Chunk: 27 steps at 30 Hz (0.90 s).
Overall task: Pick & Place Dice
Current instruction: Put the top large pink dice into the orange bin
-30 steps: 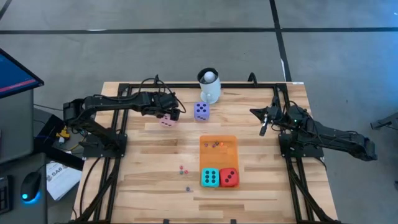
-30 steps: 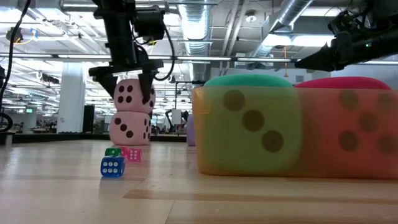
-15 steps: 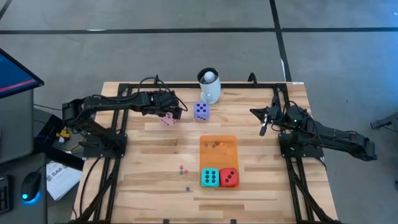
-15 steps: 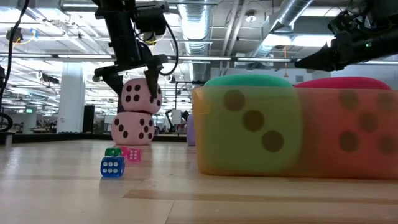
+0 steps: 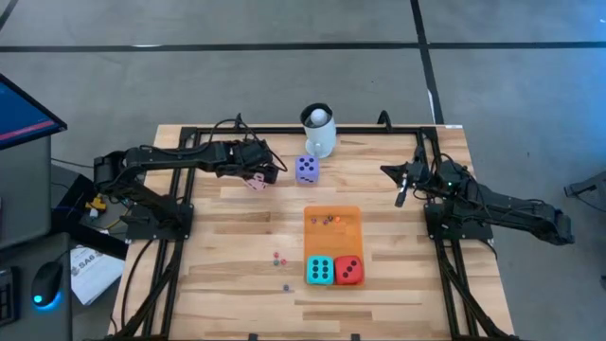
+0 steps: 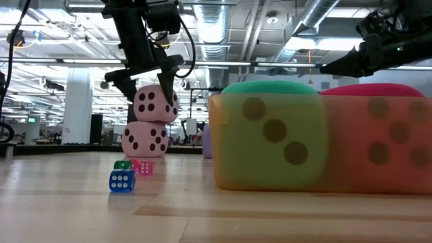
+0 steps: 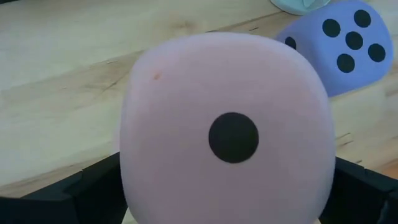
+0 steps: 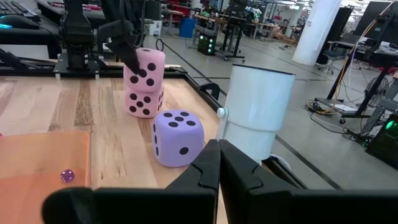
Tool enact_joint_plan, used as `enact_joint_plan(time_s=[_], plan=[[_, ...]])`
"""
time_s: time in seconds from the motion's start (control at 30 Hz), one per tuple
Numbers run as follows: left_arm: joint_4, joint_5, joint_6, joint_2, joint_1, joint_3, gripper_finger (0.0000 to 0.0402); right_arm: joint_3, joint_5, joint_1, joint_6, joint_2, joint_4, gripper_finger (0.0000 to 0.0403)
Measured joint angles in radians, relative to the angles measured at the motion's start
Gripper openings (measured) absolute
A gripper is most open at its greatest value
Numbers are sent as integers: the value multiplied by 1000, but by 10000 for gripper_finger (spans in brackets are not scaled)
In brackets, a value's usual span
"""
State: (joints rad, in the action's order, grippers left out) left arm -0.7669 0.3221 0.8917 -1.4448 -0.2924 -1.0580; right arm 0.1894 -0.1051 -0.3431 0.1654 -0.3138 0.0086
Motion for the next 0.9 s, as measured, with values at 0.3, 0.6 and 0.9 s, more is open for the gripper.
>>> enact_joint_plan(time_s=[0.3,0.6,0.9], plan=[[32,0,2,0,-1,0,400,0,0,0,0,0,0,0],[32,-1,3,0,0,0,400,0,0,0,0,0,0,0],[32,-1,3,0,0,0,400,0,0,0,1,0,0,0]])
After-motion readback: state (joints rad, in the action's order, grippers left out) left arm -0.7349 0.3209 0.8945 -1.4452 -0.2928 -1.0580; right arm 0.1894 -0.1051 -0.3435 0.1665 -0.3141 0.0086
